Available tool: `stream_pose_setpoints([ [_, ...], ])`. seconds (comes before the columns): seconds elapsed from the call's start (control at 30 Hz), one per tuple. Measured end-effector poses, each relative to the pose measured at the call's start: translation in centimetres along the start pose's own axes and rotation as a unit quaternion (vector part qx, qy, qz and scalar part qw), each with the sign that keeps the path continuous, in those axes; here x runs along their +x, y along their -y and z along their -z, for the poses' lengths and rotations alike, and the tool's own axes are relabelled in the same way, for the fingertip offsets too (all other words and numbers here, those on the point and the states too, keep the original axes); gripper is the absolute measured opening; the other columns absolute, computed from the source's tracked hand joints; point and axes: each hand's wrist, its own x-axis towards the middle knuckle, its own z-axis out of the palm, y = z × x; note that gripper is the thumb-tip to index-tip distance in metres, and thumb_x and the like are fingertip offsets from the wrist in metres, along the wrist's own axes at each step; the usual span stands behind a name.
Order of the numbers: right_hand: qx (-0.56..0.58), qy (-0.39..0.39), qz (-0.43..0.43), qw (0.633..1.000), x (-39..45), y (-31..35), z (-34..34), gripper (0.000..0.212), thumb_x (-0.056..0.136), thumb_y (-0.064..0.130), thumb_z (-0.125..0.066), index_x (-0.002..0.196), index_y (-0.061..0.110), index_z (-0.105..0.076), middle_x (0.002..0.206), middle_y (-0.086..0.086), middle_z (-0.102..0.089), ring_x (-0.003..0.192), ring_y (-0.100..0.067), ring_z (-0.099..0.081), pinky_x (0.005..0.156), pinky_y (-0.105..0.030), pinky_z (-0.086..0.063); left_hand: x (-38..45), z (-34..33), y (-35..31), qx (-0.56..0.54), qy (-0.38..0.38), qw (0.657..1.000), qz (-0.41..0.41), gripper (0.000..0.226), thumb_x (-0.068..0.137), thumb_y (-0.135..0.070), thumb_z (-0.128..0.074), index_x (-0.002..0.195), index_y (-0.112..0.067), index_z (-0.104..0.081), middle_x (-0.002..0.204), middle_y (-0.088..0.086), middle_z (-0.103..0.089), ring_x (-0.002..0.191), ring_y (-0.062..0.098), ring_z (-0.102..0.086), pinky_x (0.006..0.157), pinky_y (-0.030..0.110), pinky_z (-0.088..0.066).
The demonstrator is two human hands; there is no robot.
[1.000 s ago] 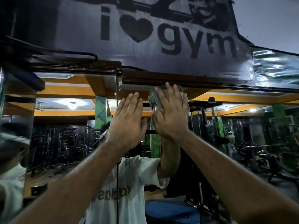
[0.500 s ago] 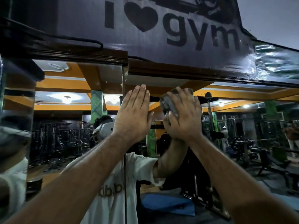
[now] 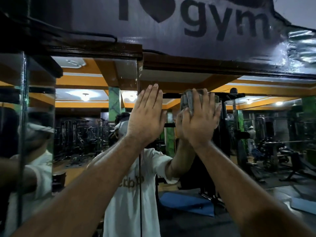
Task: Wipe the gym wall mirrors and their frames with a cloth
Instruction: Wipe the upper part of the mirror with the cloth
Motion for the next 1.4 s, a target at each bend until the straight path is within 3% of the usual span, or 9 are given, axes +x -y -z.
stream_pose_setpoints([
  [0.07, 0.001, 0.017, -0.006, 1.0, -1.2, 2.8, -0.1, 0.072, 0.098, 0.048, -0.038, 0.165, 0.026, -0.025, 0.173, -0.009, -0.018, 0.16, -0.031, -0.01, 0.127, -0.062, -0.004, -1.7, 0.2, -0.3, -0.011, -0.022, 1.0, 0.013, 0.06, 0.105, -0.034, -0.037, 0.152, 0.003, -0.037, 0.162, 0.022, -0.03, 0.153, 0.033, -0.025, 0.126, 0.047, -0.018],
  [0.23, 0.0, 0.099, 0.231, 0.968, -2.5, 0.8, 0.8, 0.07, 0.097, 0.045, -0.043, 0.163, 0.03, -0.025, 0.172, -0.006, -0.019, 0.16, -0.028, -0.012, 0.126, -0.062, -0.009, -3.9, 1.3, 1.4, 0.0, 0.036, 0.999, 0.019, 0.063, 0.103, -0.036, -0.038, 0.155, 0.0, -0.031, 0.165, 0.019, -0.024, 0.154, 0.03, -0.02, 0.127, 0.045, -0.015],
  [0.4, -0.001, 0.045, -0.015, 0.999, -1.6, 4.1, 0.1, 0.071, 0.097, 0.048, -0.039, 0.164, 0.027, -0.027, 0.172, -0.009, -0.02, 0.159, -0.032, -0.013, 0.125, -0.065, -0.009, -4.8, 3.1, 3.6, -0.023, 0.057, 0.998, 0.03, 0.063, 0.102, -0.037, -0.034, 0.156, -0.003, -0.032, 0.165, 0.016, -0.025, 0.155, 0.029, -0.019, 0.127, 0.046, -0.015],
  [0.6, -0.006, 0.093, 0.207, 0.974, -3.2, 7.6, -0.2, 0.072, 0.096, 0.044, -0.045, 0.163, 0.028, -0.028, 0.172, -0.007, -0.02, 0.16, -0.028, -0.012, 0.128, -0.058, -0.004, -5.5, 3.9, 6.9, -0.018, 0.06, 0.998, -0.013, 0.066, 0.101, -0.039, -0.025, 0.154, -0.002, -0.034, 0.166, 0.016, -0.025, 0.154, 0.028, -0.021, 0.125, 0.048, -0.019],
  [0.8, -0.011, 0.015, -0.042, 0.999, -0.8, 10.7, -1.3, 0.071, 0.096, 0.05, -0.037, 0.163, 0.025, -0.031, 0.171, -0.01, -0.024, 0.159, -0.033, -0.016, 0.124, -0.066, -0.011, -5.5, 4.7, 9.4, 0.009, 0.002, 0.999, 0.051, 0.064, 0.104, -0.039, -0.032, 0.157, -0.003, -0.027, 0.166, 0.019, -0.018, 0.156, 0.031, -0.013, 0.127, 0.046, -0.011],
  [0.97, 0.008, 0.064, 0.194, 0.979, -1.8, 11.7, -1.2, 0.071, 0.096, 0.036, -0.055, 0.163, 0.026, -0.032, 0.172, -0.007, -0.021, 0.16, -0.028, -0.013, 0.127, -0.057, -0.004, -5.4, 4.1, 10.5, 0.009, 0.008, 1.0, 0.028, 0.067, 0.105, -0.043, -0.025, 0.156, -0.001, -0.03, 0.165, 0.019, -0.024, 0.155, 0.031, -0.018, 0.127, 0.046, -0.013],
  [1.17, 0.004, 0.03, 0.002, 1.0, 0.8, 13.9, -1.9, 0.068, 0.099, 0.046, -0.045, 0.163, 0.03, -0.029, 0.172, -0.006, -0.02, 0.16, -0.03, -0.012, 0.126, -0.063, -0.009, -5.0, 4.6, 11.1, 0.019, -0.018, 0.997, 0.076, 0.07, 0.102, -0.046, -0.033, 0.157, -0.002, -0.028, 0.166, 0.018, -0.019, 0.155, 0.029, -0.016, 0.128, 0.042, -0.009],
  [1.3, 0.019, 0.079, 0.193, 0.978, 0.3, 13.0, -1.4, 0.071, 0.097, 0.04, -0.05, 0.163, 0.027, -0.03, 0.172, -0.007, -0.02, 0.16, -0.03, -0.012, 0.127, -0.061, -0.005, -4.7, 3.9, 11.4, 0.034, -0.012, 0.997, 0.07, 0.07, 0.104, -0.047, -0.024, 0.157, 0.0, -0.028, 0.166, 0.021, -0.019, 0.156, 0.031, -0.014, 0.127, 0.046, -0.01],
  [1.4, 0.009, 0.057, 0.137, 0.989, 1.8, 11.0, -1.4, 0.067, 0.098, 0.045, -0.04, 0.163, 0.028, -0.03, 0.172, -0.005, -0.022, 0.159, -0.029, -0.014, 0.126, -0.062, -0.008, -4.8, 4.1, 11.6, 0.03, 0.0, 0.997, 0.067, 0.072, 0.104, -0.049, -0.019, 0.157, -0.001, -0.024, 0.167, 0.02, -0.016, 0.156, 0.031, -0.011, 0.127, 0.046, -0.009],
])
